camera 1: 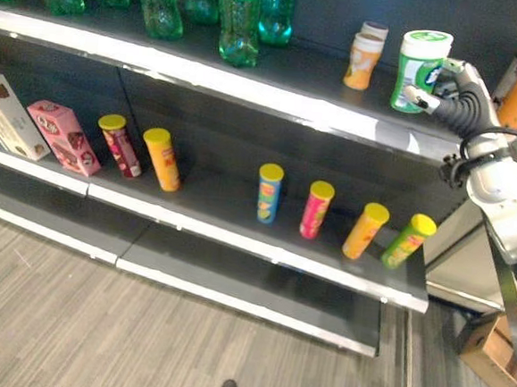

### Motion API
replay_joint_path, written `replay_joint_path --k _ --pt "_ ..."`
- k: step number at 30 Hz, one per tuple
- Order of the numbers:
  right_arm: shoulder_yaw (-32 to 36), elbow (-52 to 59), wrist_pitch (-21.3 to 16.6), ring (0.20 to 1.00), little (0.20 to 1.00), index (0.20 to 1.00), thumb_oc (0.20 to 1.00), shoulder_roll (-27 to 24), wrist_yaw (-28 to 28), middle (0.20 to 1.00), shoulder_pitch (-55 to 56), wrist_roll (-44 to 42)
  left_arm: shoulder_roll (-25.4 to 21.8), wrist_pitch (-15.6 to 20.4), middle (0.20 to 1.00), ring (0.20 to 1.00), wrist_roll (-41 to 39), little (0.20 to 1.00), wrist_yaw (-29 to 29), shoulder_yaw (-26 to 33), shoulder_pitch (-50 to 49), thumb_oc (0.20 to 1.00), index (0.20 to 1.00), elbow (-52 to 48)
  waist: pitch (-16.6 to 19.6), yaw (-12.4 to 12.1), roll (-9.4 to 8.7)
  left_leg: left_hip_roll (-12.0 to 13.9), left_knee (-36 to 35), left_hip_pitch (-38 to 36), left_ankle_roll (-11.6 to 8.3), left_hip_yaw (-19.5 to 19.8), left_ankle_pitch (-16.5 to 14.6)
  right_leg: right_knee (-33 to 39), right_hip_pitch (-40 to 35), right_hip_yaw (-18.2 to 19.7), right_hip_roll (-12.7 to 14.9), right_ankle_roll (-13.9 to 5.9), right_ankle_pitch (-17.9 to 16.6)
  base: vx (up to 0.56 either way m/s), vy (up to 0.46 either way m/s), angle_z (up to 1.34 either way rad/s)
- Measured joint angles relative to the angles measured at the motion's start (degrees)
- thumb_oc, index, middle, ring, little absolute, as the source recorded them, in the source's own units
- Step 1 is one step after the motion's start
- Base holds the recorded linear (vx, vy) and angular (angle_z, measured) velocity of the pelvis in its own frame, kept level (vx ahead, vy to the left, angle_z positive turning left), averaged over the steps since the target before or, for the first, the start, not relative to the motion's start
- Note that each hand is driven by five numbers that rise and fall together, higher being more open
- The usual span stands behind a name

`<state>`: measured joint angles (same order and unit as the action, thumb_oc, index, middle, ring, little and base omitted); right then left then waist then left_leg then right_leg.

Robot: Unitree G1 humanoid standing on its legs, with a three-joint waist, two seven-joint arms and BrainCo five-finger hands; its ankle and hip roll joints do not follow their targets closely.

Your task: Put the goods on the table back onto the shelves and tidy them up.

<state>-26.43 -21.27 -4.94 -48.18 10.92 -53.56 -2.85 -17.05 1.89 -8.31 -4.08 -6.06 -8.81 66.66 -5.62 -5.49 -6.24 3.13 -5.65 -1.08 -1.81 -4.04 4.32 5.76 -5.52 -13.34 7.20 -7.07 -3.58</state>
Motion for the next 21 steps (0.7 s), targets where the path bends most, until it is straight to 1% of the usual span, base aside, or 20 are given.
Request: replay_joint_path --k 1,3,4,6,8,9,11,12,15,21 --pt "-2.9 -3.3 0.3 0.200 0.200 0.200 0.200 0.1 -0.2 0.200 -3.7 0.0 0.0 0.0 1.000 1.000 0.0 1.000 0.0 -0.4 0.2 1.000 1.000 0.4 0.1 -1.0 0.27 0.1 0.3 0.0 -0.18 0.3 0.3 -0.1 -0.1 -0.4 -0.3 0.25 0.1 0.03 -0.065 0.17" --pt "-5.9 -9.4 1.0 0.200 0.200 0.200 0.200 1.6 -0.3 0.200 -8.3 0.0 0.0 0.0 1.000 1.000 -0.1 1.000 0.0 -0.6 0.7 1.000 1.000 1.2 0.3 -0.9 0.50 0.0 0.3 -0.2 -0.47 1.1 0.5 -0.1 -0.7 -1.4 -0.4 0.43 0.3 0.03 -0.059 0.23" --pt "-5.4 -9.6 1.1 0.200 0.200 0.200 0.200 1.5 -0.2 0.200 -8.3 0.0 -0.1 0.1 1.000 1.000 -0.1 1.000 0.0 -0.5 0.8 1.000 1.000 1.1 0.3 -1.2 0.50 0.0 0.3 -0.1 -0.50 1.6 0.5 -0.1 -0.7 -1.8 -0.3 0.43 0.4 0.02 -0.040 0.24" --pt "-6.1 -14.0 0.9 0.200 0.200 0.200 0.200 4.7 -0.2 0.200 -10.7 0.0 0.0 0.1 1.000 1.000 -0.4 1.000 0.0 -0.9 0.8 1.000 1.000 1.6 0.4 -1.5 0.63 0.0 0.3 -0.1 -0.66 1.7 0.6 0.0 -0.8 -2.0 -0.4 0.46 0.4 0.01 -0.016 0.08" --pt "-6.0 -14.8 1.3 0.200 0.200 0.200 0.200 5.7 -0.2 0.200 -10.8 0.0 0.0 0.1 1.000 1.000 -0.4 1.000 -0.1 -0.9 1.0 1.000 1.000 1.5 0.4 -1.9 0.70 0.0 0.3 0.1 -0.67 1.9 0.6 -0.1 -0.8 -2.1 -0.2 0.48 0.4 0.00 0.000 0.00" --pt "-6.0 -16.2 1.4 0.200 0.200 0.200 0.200 8.1 -0.2 0.200 -10.8 0.0 0.0 0.1 1.000 1.000 -0.5 1.000 -0.1 -1.0 1.2 1.000 1.000 1.6 0.4 -2.3 0.87 0.0 0.0 0.1 -1.24 1.8 0.1 -0.1 -1.0 -2.0 -0.1 0.52 0.4 0.00 0.000 0.00" --pt "-6.0 -16.3 1.5 0.200 0.200 0.200 0.200 8.5 -0.1 0.200 -10.8 0.0 0.0 0.1 1.000 1.000 -0.5 1.000 -0.1 -1.0 1.4 1.000 1.000 1.5 0.4 -2.6 0.95 0.0 0.0 0.2 -0.94 1.8 0.0 -0.1 -1.0 -2.1 -0.1 0.58 0.5 0.01 -0.003 0.03" --pt "-5.7 -16.0 1.8 0.200 0.200 0.200 0.200 10.1 0.0 0.200 -10.7 0.0 0.1 0.1 1.000 1.000 -0.5 1.000 -0.1 -1.0 1.3 1.000 1.000 1.5 0.5 -2.6 1.01 0.0 0.0 0.2 -0.91 1.7 0.0 -0.1 -1.0 -2.2 -0.1 0.65 0.5 0.01 -0.004 0.03" --pt "-5.6 -15.5 1.8 0.200 0.200 0.200 0.200 11.3 0.0 0.200 -10.3 0.0 0.1 0.1 1.000 1.000 -0.5 1.000 -0.2 -1.0 1.2 1.000 1.000 1.5 0.6 -2.6 1.02 0.0 0.0 0.2 -0.88 1.6 0.0 -0.1 -1.1 -2.3 0.0 0.68 0.5 0.00 0.000 0.00" --pt "-5.5 -15.6 1.9 0.200 0.200 0.200 0.200 12.4 0.1 0.200 -8.6 0.0 0.2 0.1 1.000 1.000 -0.5 1.000 -0.2 -1.5 1.2 1.000 1.000 1.5 0.7 -2.5 1.23 -0.1 0.0 -0.2 -1.07 1.7 0.2 0.0 -1.6 -2.6 0.1 0.77 0.6 0.00 0.000 0.00"
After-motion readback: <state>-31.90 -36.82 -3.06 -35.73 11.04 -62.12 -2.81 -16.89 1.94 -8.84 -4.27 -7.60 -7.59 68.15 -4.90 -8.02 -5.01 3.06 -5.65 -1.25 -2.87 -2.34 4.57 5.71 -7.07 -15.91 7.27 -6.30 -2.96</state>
